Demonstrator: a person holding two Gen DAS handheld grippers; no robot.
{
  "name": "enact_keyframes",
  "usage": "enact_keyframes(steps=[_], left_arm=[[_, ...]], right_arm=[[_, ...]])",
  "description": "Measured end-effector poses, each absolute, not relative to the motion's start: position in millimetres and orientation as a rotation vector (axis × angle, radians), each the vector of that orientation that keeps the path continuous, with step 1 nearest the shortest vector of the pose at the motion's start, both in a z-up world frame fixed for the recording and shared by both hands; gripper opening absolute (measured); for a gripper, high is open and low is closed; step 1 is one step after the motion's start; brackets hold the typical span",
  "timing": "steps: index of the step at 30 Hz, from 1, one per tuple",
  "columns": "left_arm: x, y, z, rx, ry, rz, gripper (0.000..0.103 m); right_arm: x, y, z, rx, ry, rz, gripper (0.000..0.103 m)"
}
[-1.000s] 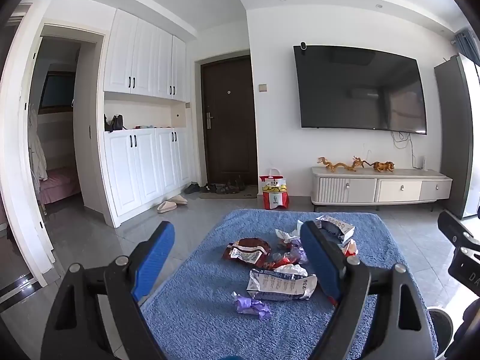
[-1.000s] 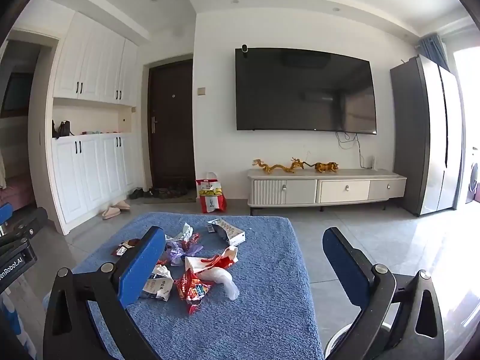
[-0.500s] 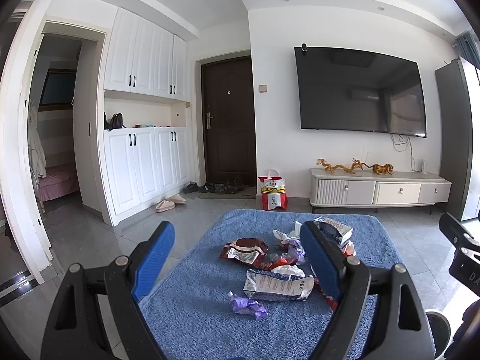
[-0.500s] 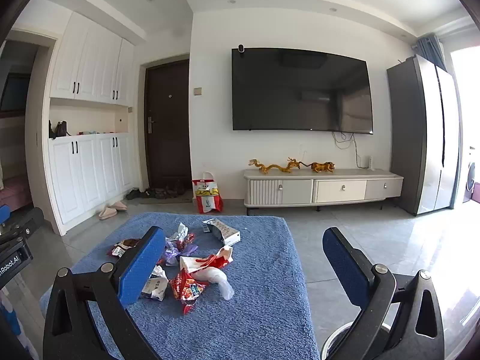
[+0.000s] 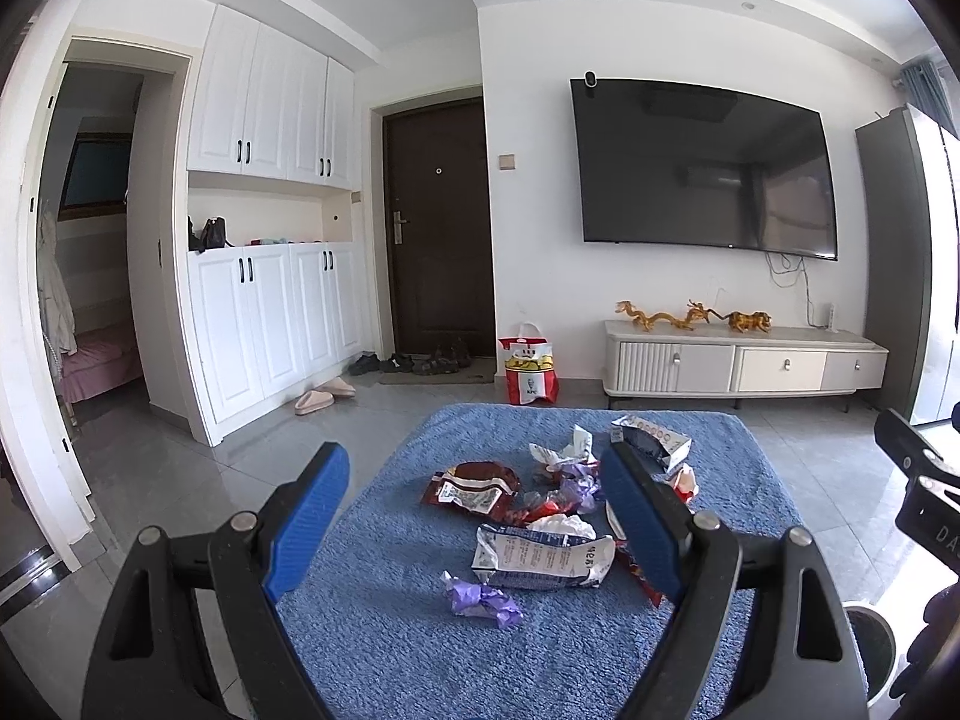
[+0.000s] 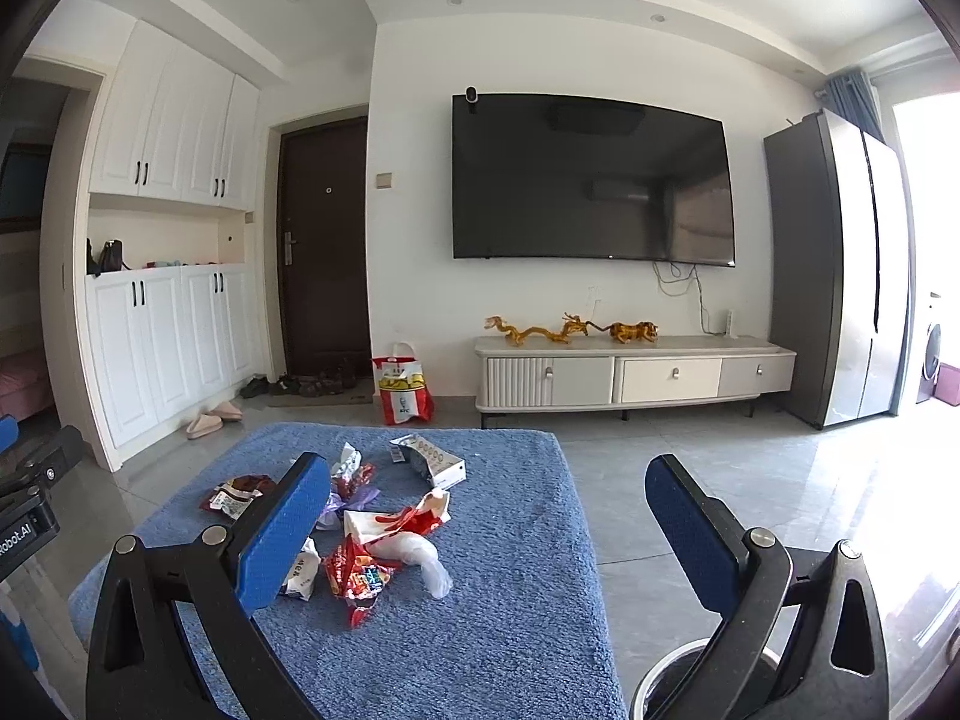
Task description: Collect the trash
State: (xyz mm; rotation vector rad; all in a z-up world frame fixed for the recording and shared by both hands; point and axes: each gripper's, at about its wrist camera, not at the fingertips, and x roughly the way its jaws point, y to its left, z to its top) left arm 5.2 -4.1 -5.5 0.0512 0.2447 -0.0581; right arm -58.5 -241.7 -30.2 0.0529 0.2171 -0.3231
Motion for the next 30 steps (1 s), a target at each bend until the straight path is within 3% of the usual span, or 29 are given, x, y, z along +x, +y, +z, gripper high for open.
enact_keyframes(steps=[30], left_arm=[[4.4,-4.0,-5.1,0.041,0.277,-0.132,0.085]], right_arm=[[-64.1,-246.1,-25.5,0.059,0.198,-0.326,0.103]])
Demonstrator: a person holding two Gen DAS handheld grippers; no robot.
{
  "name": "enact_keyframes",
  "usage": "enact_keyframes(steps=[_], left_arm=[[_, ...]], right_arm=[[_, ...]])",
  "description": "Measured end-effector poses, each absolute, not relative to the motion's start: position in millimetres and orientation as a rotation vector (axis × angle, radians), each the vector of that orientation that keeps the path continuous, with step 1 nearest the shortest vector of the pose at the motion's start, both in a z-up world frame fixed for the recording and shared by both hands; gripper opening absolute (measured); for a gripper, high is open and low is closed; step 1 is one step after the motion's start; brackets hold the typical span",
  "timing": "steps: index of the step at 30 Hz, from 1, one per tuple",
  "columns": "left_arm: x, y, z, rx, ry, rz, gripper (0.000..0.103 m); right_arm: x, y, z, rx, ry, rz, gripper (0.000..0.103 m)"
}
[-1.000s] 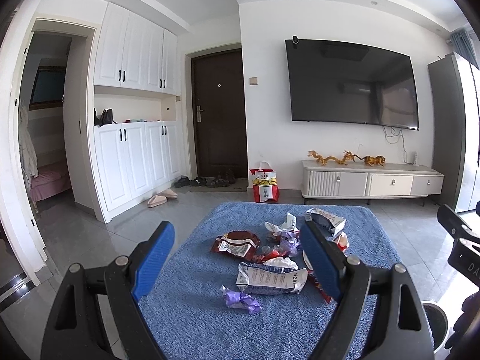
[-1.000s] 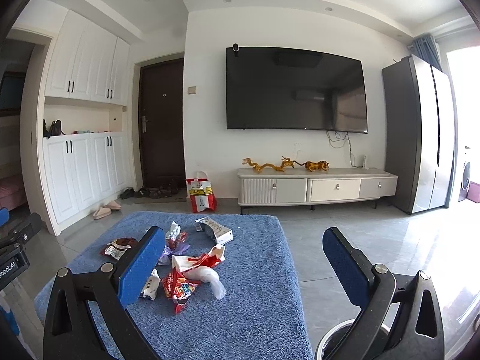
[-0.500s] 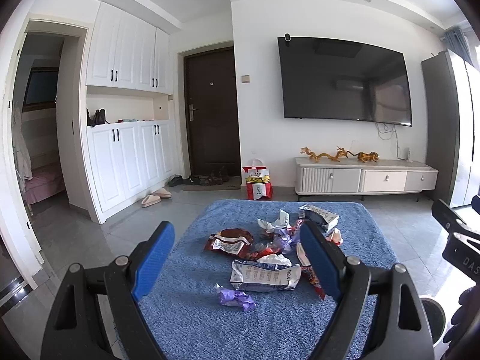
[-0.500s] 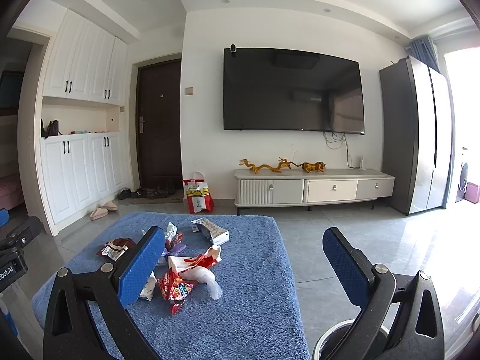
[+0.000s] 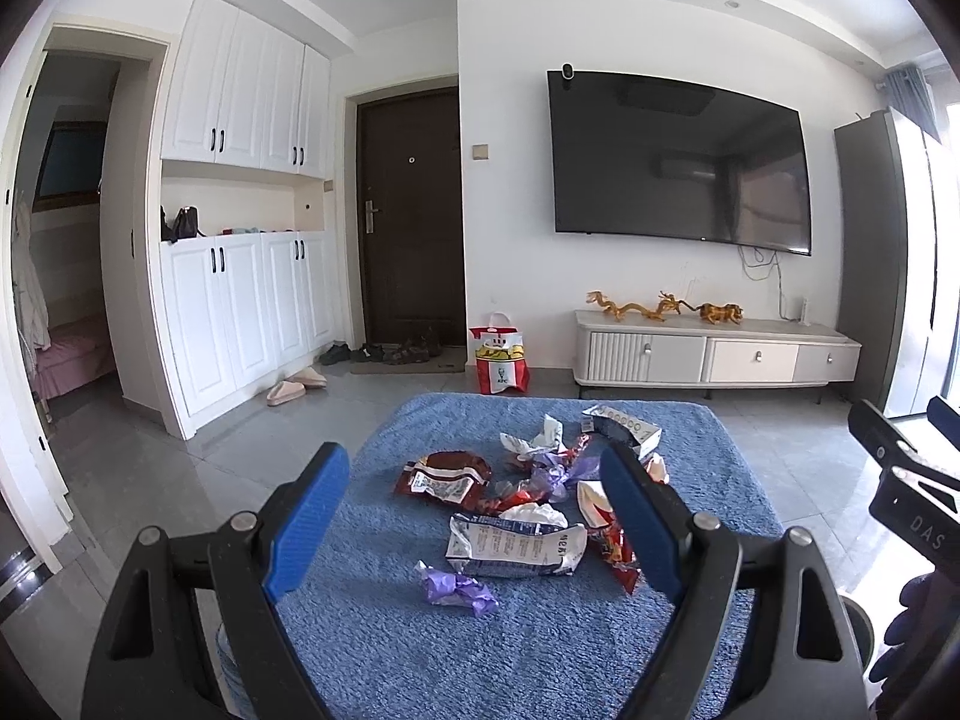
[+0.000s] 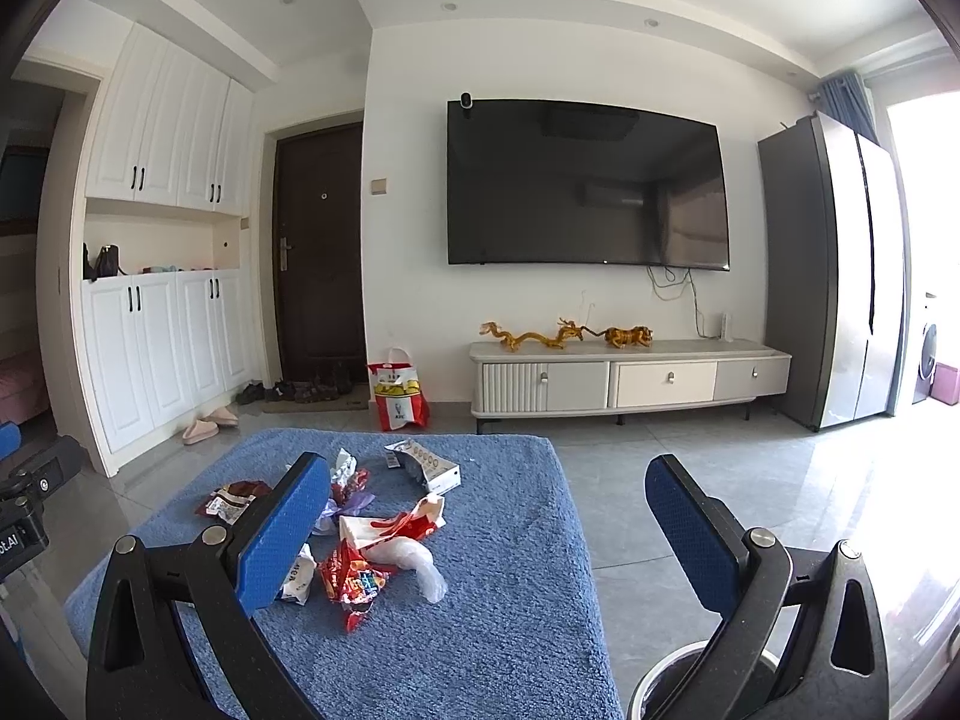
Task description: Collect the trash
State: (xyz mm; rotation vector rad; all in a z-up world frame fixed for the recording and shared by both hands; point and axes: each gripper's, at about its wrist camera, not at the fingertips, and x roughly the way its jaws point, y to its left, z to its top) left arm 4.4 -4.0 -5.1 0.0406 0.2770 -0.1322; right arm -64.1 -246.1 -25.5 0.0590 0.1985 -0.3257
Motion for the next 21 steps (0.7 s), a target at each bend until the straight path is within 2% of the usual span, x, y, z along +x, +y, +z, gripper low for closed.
enact_keyframes(steps=[16,21], left_arm=[[22,14,-15,0.006,0.323,-0.111,0.085],[54,37,-44,-0.017,0.421,-0.103,0.085]], right_arm=[[-64,-246,-35,0.06,0.126,-0.248,0.103],[-32,-250,-61,0.08,0.254,-0.165,0.103]])
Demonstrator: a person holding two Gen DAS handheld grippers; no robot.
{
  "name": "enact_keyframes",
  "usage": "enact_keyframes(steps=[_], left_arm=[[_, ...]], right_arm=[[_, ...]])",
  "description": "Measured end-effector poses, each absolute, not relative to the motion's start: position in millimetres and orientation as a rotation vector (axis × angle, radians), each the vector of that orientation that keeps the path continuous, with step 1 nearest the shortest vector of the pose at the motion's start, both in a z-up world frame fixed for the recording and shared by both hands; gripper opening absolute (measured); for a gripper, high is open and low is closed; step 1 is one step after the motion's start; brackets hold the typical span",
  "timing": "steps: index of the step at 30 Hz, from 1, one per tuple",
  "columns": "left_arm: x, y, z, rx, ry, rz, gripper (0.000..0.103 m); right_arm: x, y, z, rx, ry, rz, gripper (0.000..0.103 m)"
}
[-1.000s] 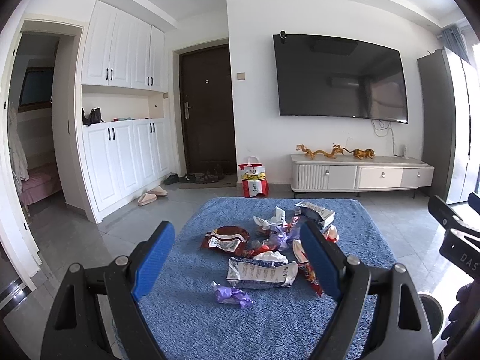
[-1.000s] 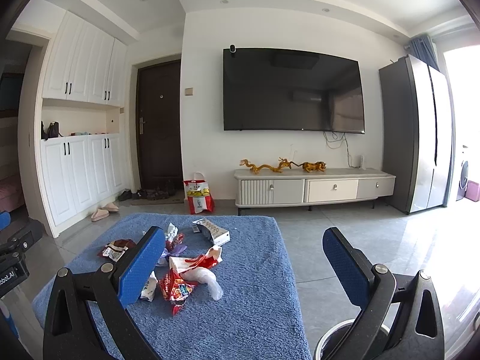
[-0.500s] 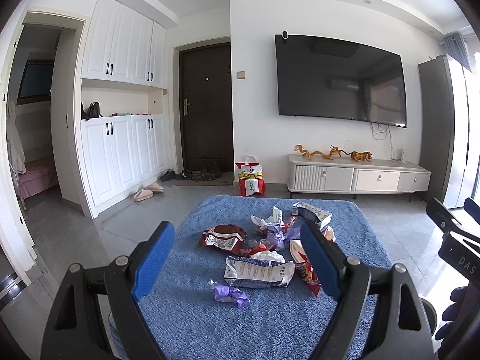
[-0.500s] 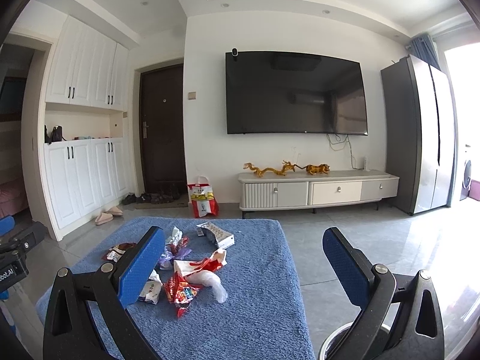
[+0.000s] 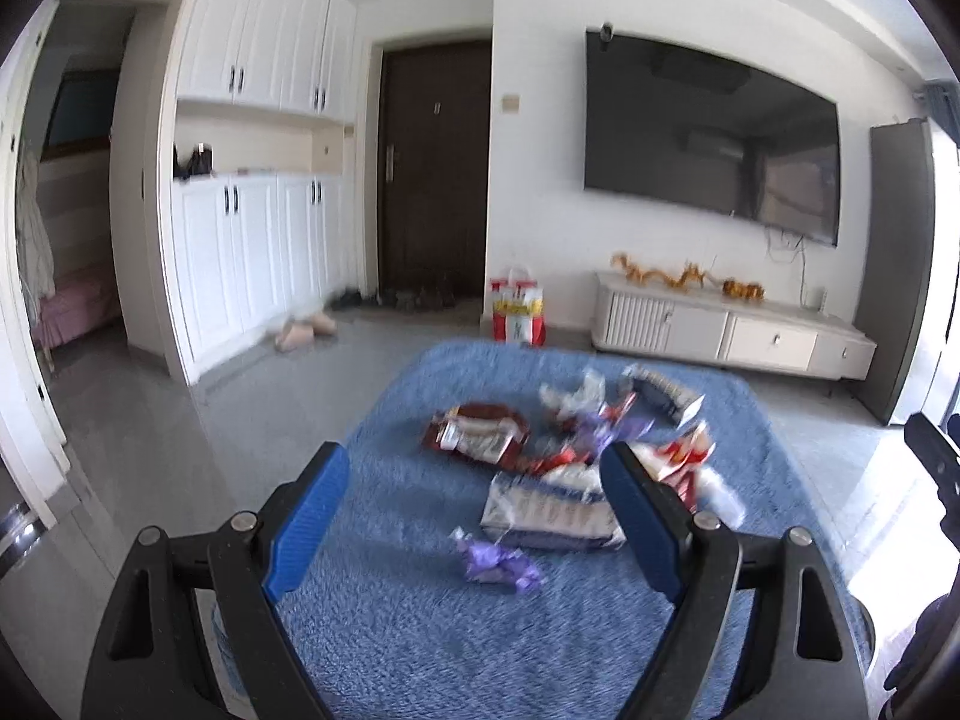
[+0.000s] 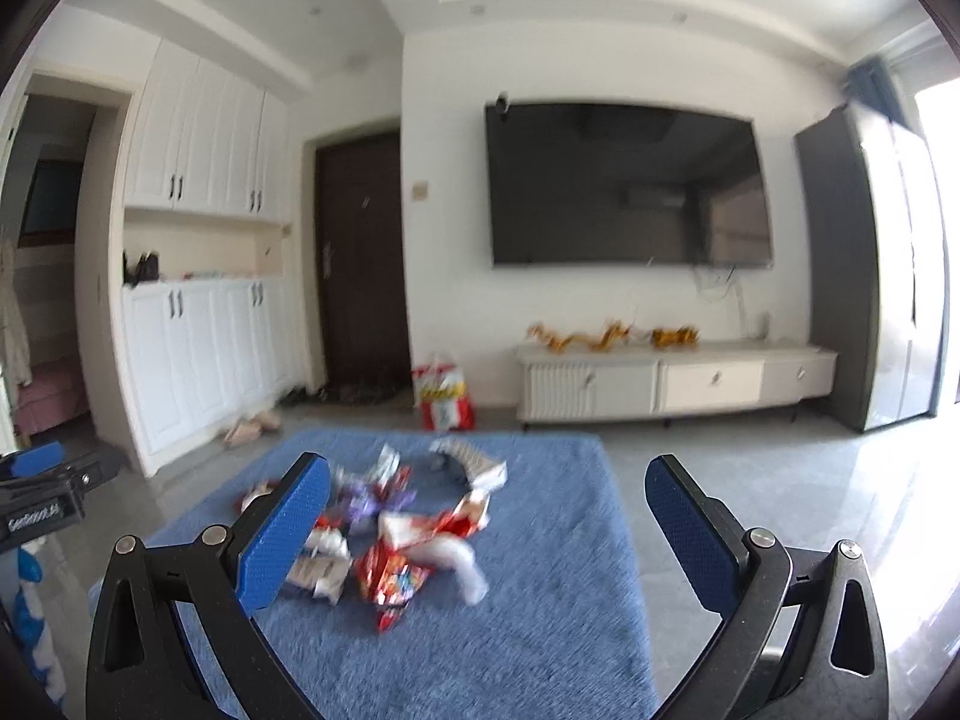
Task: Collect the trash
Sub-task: 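Grasp the purple wrapper with the left tool while the right tool grasps the red chip bag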
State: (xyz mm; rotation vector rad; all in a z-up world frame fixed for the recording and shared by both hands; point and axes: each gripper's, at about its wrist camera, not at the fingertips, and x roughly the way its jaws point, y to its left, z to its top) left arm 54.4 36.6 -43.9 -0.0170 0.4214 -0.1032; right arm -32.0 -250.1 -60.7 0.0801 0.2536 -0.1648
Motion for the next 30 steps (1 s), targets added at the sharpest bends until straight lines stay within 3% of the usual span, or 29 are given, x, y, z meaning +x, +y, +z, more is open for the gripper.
enact_keyframes(steps=[8,13,16,23,26,30], left_arm=[[113,49,-115,-0.06,0.653,-0.201,0.084],[137,33,-141,-0.044,0.734,-0.276,0.083],[154,28,-155,-0.045,0.778,-0.294,0.077],[179,28,-183,-0.072,0.875,-0.322,0.063],[179,31,-184,-0.084,0.874,-0.348,0.056],[178,33,-185,-0.093,0.867,-0.358,0.051]], right_arm=[[35,-233,-125,0.089,0.499,0.026,0.101],[66,-232,-150,0.121,0.599,0.102,0.08],[87,-232,-160,0.134,0.65,0.138,0.069],[133,-222,-179,0.111,0.738,0.18,0.063],[146,-221,-191,0.115,0.775,0.179,0.049],[151,-222,-202,0.127,0.804,0.192,0.021]])
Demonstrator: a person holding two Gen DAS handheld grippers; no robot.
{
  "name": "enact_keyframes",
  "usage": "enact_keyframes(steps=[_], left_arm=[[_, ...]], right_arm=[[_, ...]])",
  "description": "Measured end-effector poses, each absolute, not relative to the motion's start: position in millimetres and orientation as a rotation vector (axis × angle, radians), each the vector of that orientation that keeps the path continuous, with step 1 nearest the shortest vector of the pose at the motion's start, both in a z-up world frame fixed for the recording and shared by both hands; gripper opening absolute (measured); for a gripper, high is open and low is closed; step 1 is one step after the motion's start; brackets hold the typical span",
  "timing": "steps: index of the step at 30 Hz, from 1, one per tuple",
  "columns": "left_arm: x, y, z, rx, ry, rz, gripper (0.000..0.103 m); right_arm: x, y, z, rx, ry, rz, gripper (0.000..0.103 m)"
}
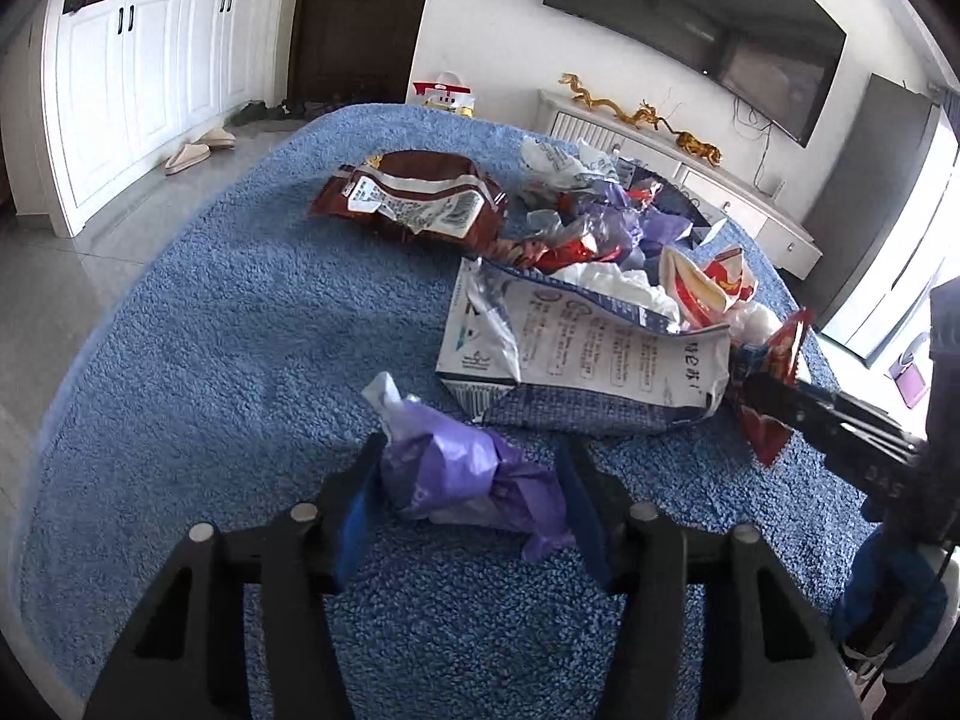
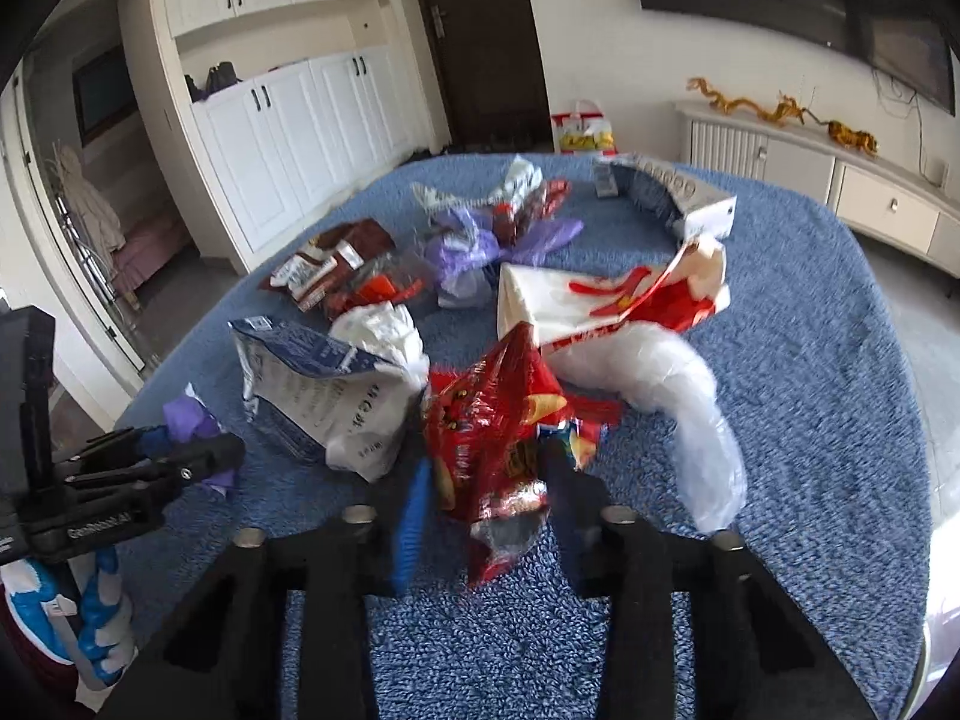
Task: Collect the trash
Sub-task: 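Grasp the purple wrapper with the left tool while the right tool grasps the red chip bag, then carry both wrappers to the white bin and open both tools to drop them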
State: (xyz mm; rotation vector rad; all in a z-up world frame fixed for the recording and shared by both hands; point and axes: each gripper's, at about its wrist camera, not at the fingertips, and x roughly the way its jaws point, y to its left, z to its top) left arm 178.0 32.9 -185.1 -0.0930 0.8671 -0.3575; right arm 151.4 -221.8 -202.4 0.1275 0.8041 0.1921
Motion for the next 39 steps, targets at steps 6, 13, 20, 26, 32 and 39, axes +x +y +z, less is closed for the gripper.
enact_keyframes(steps=[6,13,20,26,32,39], left_arm=[[177,39,-184,-0.121,0.853,-0.36,0.044],[165,50,-170,-0.117,0.807,-0.332,0.043],[141,52,-147,-0.106,0.743,-0.343,0.043],[121,40,-117,-0.072,0.671,-0.395,0.043],[111,0,-84,-0.002,0.611,-0.525,0.043],[93,-102,-56,0.112,0.59,-0.776,0.043]], right_arm=[[146,-221,-199,0.113,0.776,0.201,0.008],[127,-222,-189,0.089,0.74,0.193,0.007],[87,-238,-164,0.08,0.668,0.162,0.007],[46,-261,-133,0.076,0.574,0.101,0.007],[-4,-314,-107,0.095,0.493,-0.044,0.007],[-79,-402,-117,0.192,0.489,-0.296,0.007]])
